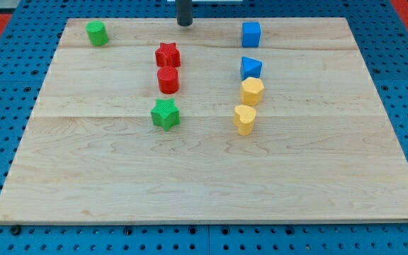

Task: Place the green star parallel to the blue cube

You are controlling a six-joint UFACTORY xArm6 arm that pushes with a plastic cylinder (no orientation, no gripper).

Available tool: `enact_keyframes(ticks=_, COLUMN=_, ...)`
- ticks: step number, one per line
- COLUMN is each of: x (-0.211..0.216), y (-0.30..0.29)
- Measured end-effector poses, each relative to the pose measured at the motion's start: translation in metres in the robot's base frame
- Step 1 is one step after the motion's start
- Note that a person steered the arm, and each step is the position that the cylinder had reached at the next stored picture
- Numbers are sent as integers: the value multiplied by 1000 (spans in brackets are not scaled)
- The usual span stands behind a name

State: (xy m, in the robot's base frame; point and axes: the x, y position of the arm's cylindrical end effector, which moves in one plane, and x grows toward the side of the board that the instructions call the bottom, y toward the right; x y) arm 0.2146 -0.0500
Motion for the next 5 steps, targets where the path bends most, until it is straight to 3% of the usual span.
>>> enact_keyframes(ticks=1, x=26, y=23)
enact_keyframes(ticks=4, x=16, y=26)
enact_keyframes(ticks=5, x=16, y=51)
